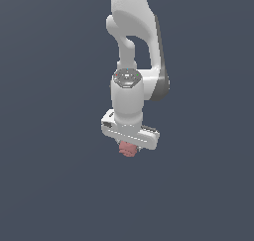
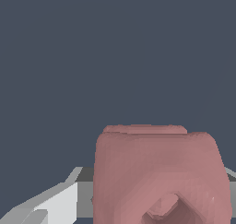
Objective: Pick up the object and move it to a goal position.
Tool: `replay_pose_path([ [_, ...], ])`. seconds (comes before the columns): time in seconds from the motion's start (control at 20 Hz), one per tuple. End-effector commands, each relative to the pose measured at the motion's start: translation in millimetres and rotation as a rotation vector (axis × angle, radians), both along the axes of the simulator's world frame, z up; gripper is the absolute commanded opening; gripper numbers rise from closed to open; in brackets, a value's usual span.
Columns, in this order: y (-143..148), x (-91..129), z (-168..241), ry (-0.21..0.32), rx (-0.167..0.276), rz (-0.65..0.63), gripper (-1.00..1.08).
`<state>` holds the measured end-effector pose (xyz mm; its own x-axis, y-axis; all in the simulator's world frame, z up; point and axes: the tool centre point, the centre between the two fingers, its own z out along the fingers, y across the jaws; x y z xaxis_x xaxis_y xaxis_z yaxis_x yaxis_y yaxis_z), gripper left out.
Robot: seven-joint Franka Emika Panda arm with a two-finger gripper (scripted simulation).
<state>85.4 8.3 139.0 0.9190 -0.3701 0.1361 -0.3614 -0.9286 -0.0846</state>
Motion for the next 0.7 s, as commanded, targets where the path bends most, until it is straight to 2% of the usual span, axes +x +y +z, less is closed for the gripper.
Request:
replay_pose_path([
  [0.0,-0.3,17.9,44.3,-0.068,0.008,0.032,-1.0],
  [0.3,0.9,51.6,173.4,-0.257,0.037,0.124,-1.0],
  [0.45,1.4,58.4,230.0,-0.338,0.051,0.164,-1.0],
  [0.65,1.2,60.7,285.8,-0.417,0.066,0.202,-1.0],
])
